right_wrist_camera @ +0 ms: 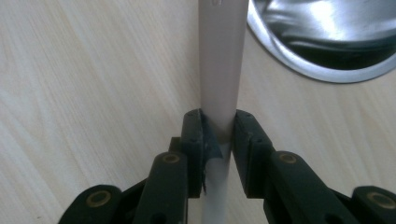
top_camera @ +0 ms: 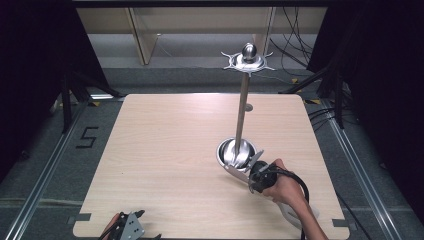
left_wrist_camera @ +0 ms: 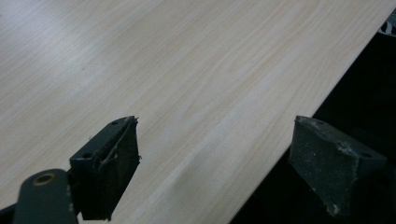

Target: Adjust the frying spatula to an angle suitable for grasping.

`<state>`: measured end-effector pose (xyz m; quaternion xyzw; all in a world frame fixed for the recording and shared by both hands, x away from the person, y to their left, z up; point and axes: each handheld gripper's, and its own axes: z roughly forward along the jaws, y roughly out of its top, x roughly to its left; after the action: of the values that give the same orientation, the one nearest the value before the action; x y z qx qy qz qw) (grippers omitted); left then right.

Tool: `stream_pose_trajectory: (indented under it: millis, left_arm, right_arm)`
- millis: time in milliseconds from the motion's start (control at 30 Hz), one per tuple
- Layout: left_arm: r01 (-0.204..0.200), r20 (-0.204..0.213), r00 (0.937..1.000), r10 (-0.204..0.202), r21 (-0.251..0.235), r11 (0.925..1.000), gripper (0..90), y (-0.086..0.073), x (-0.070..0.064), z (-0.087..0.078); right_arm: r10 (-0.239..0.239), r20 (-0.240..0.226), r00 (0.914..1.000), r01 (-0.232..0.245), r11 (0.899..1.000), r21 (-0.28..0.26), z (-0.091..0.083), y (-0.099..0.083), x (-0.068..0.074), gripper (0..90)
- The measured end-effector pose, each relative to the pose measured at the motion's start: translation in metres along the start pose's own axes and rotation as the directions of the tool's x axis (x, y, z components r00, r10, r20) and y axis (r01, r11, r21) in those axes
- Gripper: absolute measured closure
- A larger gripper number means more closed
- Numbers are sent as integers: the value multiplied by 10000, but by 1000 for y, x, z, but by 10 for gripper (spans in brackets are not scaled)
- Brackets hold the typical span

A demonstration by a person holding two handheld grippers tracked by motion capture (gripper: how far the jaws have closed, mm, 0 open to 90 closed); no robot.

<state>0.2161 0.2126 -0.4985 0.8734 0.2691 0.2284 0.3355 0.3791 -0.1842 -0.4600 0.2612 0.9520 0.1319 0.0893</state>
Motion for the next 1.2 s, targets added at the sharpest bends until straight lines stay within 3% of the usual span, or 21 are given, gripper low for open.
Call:
stream_pose_trajectory:
  millis: [67, 100, 200, 267, 333, 400, 433, 533, 567, 600, 700, 733, 767, 867, 900, 967, 1033, 1067, 1100, 1133, 1200]
  left_arm:
    - [326, -34, 9995, -326, -181, 9993, 151, 0, -2, 1]
    - [-29, 0, 10000, 29, 9, 10000, 151, 0, -1, -1]
    - [-50, -51, 10000, 49, -23, 10000, 150, 1, 0, -1]
    - [285, -85, 9996, -286, -123, 9995, 150, 0, -2, 0]
    - [-41, -3, 10000, 41, 16, 10000, 150, 0, 0, -1]
    - [-6, 18, 10000, 5, 101, 9999, 150, 0, 0, -1]
    - [110, -28, 9999, -110, 95, 9999, 150, 0, -1, -1]
    - [114, -24, 9999, -113, 93, 9999, 150, 0, -1, -1]
    - [84, -16, 10000, -83, 113, 9999, 150, 0, -2, -1]
    - [232, -208, 9995, -232, -1, 9997, 150, 0, -3, 1]
    - [97, -38, 9999, -97, 71, 9999, 150, 1, -1, -2]
    - [88, -49, 9999, -88, 51, 9999, 150, 1, -1, -2]
    - [79, -55, 10000, -78, 33, 10000, 150, 1, -1, -2]
    - [39, -44, 10000, -39, 67, 10000, 150, 1, -2, -2]
    - [61, -12, 10000, -61, 87, 9999, 151, 1, -2, -2]
    - [86, -15, 10000, -86, 74, 9999, 150, 1, -3, -1]
    - [70, -21, 10000, -70, 52, 10000, 150, 1, -2, -1]
    - [75, -12, 10000, -74, 61, 10000, 150, 1, -2, -1]
    - [84, 7, 10000, -84, 69, 9999, 150, 1, -2, -1]
    - [111, 18, 9999, -111, 93, 9999, 150, 0, -2, -1]
    - [94, 9, 10000, -94, 84, 9999, 150, 1, -2, -1]
  right_arm:
    - [37, 48, 10000, -36, 9997, -221, -5, -2, 0, 758]
    - [256, 110, 9996, -251, 9990, -379, -8, -4, 1, 758]
    - [228, 354, 9991, -193, 9951, -974, -18, -9, -4, 758]
    - [378, 251, 9990, -351, 9942, -1016, -23, -12, -7, 758]
    - [684, 175, 9975, -656, 9895, -1286, -29, -16, -6, 758]
    - [256, 196, 9995, -216, 9826, -1845, -32, -19, -11, 758]
    - [603, 194, 9980, -554, 9791, -1955, -34, -21, -11, 758]
    - [698, 248, 9973, -630, 9750, -2132, -40, -25, -13, 758]
    - [757, 291, 9967, -669, 9706, -2311, -43, -26, -14, 758]
    - [1138, 348, 9929, -1000, 9565, -2742, -49, -29, -15, 758]
    - [1110, 325, 9933, -959, 9480, -3036, -57, -33, -19, 759]
    - [1358, 380, 9900, -1169, 9412, -3169, -60, -34, -19, 759]
    - [1125, 316, 9931, -961, 9405, -3260, -64, -36, -22, 759]
    - [1175, 301, 9926, -977, 9217, -3754, -70, -40, -25, 759]
    - [1137, 198, 9933, -985, 9242, -3689, -73, -42, -26, 759]
    - [1199, 235, 9925, -1003, 9096, -4031, -75, -44, -27, 759]
    - [1202, 191, 9926, -1018, 9063, -4103, -79, -45, -29, 759]
    - [1264, 224, 9917, -1042, 8945, -4348, -79, -46, -29, 759]
    - [1114, 183, 9936, -934, 9022, -4212, -82, -47, -30, 759]
    - [1133, 174, 9934, -942, 8934, -4392, -83, -47, -30, 759]
    - [1151, 155, 9932, -960, 8887, -4483, -87, -48, -31, 759]
